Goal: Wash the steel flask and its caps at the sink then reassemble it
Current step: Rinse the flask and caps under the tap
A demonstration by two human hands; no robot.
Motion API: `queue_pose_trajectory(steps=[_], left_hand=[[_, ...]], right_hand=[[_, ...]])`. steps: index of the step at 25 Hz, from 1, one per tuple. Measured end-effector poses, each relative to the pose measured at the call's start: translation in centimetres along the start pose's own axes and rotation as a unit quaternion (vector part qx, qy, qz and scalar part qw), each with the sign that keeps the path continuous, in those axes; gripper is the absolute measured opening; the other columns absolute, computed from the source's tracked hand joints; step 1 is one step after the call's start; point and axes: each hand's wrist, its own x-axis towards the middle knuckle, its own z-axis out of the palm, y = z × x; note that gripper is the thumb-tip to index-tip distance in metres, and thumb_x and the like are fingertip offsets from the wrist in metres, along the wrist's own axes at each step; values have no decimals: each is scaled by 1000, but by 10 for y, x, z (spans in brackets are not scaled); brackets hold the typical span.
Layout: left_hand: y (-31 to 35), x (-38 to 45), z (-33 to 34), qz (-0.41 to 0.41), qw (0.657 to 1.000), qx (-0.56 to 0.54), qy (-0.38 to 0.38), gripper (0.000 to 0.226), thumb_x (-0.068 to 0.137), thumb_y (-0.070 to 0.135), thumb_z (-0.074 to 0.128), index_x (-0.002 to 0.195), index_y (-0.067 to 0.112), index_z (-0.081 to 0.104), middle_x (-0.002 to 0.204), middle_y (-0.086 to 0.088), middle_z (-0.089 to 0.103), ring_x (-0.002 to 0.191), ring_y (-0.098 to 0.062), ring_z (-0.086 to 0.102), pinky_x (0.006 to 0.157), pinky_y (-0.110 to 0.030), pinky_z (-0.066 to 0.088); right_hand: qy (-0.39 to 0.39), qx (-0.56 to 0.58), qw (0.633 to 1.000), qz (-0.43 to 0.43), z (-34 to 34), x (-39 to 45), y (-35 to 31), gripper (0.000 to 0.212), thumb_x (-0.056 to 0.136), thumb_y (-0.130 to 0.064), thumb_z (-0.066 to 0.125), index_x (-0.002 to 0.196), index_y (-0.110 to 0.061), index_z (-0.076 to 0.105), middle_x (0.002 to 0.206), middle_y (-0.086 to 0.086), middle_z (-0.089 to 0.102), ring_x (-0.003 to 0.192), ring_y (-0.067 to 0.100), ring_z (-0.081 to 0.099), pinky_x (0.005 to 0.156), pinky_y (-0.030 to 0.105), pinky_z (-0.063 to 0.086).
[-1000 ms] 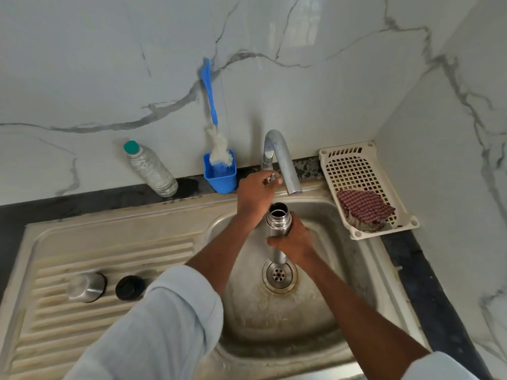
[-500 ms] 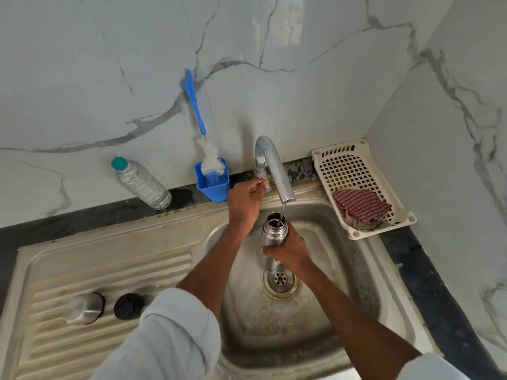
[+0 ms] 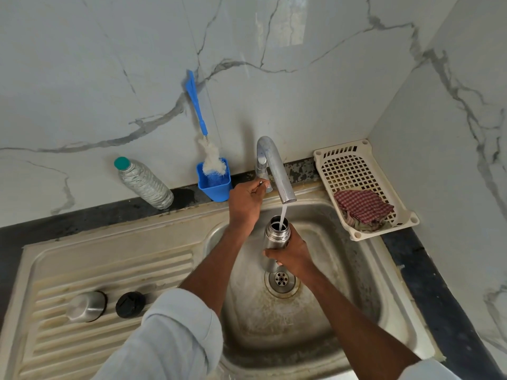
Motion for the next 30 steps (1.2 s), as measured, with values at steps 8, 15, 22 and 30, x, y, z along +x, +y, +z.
queue_pose_trajectory(steps=[8, 15, 22, 30], left_hand=[[5, -13, -6, 12, 998, 56, -20, 41, 102, 20, 68, 142, 15, 62, 115, 7, 76, 97, 8, 66, 94, -24, 57], [-69, -125, -67, 5, 967, 249, 61, 51, 100, 26, 64, 148, 16, 48, 136, -6, 63, 127, -27, 56, 106, -41, 47], [-116, -172, -92, 6, 918, 396, -22, 74, 105, 49, 51, 162, 7, 30, 166, -15, 35, 155, -32, 30, 127, -47, 29], [-116, -170, -90, -53, 887, 458, -4, 85, 100, 60, 42, 167, 13, 19, 175, -8, 16, 161, -29, 16, 130, -53, 18]], right_hand=[[-63, 9, 998, 0, -2, 7, 1, 67, 58, -7, 90, 107, -43, 64, 93, -10, 75, 83, 16, 70, 69, 39, 62], [-90, 35, 995, 7, -19, 7, 7, 73, 66, 6, 88, 117, -41, 64, 99, -8, 76, 86, 14, 72, 63, 35, 59], [-98, 33, 994, 19, -22, 12, 3, 70, 63, 2, 87, 116, -37, 64, 106, 5, 75, 94, 26, 71, 70, 43, 61], [-173, -12, 985, -6, -31, 17, 2, 77, 70, 13, 82, 131, -27, 57, 99, 1, 73, 84, 23, 70, 67, 40, 59]])
